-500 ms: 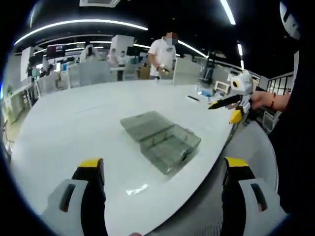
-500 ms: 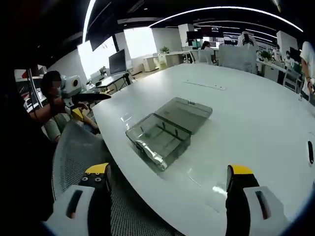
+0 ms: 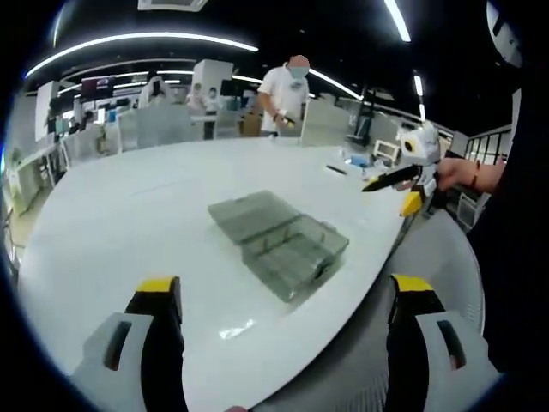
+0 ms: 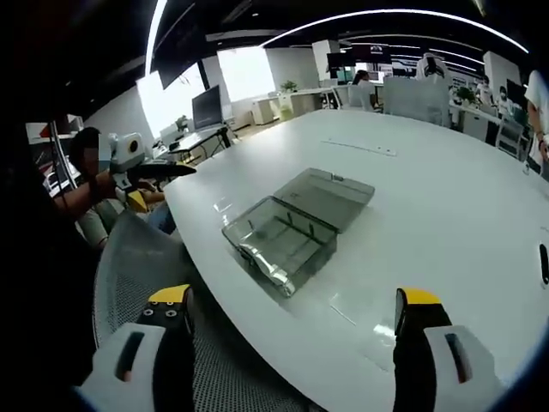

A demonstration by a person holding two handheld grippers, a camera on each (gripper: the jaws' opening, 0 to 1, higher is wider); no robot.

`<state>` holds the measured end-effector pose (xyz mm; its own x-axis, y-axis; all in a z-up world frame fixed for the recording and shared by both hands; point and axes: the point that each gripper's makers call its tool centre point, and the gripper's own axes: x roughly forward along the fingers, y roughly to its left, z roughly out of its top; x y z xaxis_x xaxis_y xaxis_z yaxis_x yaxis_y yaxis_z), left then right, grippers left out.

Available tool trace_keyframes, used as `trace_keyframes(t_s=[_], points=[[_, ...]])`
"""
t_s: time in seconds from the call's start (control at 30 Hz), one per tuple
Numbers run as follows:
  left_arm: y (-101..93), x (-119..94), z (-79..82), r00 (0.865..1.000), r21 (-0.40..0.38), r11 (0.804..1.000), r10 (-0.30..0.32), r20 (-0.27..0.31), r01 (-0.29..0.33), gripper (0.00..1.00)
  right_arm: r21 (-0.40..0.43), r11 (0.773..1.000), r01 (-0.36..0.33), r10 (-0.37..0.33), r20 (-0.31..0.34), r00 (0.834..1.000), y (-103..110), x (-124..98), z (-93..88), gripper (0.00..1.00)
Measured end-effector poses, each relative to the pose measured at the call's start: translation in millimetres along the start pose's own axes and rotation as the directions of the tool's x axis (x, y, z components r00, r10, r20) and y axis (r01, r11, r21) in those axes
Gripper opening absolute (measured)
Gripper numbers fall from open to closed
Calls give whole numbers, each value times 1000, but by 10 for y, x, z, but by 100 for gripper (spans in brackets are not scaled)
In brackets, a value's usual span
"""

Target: Insert the divider into the dual guide fixture by aligning both edges with the guide slots and pushing it downward to the bottom, including one-sided entry, uneven engagement, binding, and posture correction.

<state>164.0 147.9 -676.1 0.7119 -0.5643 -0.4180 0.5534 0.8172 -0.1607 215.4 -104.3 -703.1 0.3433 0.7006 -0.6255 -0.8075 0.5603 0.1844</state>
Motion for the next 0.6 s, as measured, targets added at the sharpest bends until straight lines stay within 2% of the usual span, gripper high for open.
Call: trace_keyframes(t_s=[0.13,0.4,0.6], points=[[-47,15,50,1000,6,1000,-3,-5,3,99,2,1000,1,-1,-3,1000,-3,2,-9,96],[-1,36,32,1000,13,1000,-28,-4,28,99,3,1000,2,-2,-3,1000,29,-1,-8,96],[43,45,38,1000,18,1000,-25,1,25,99,14,1000,8,-8,0,1000,21,-22,-20,96]])
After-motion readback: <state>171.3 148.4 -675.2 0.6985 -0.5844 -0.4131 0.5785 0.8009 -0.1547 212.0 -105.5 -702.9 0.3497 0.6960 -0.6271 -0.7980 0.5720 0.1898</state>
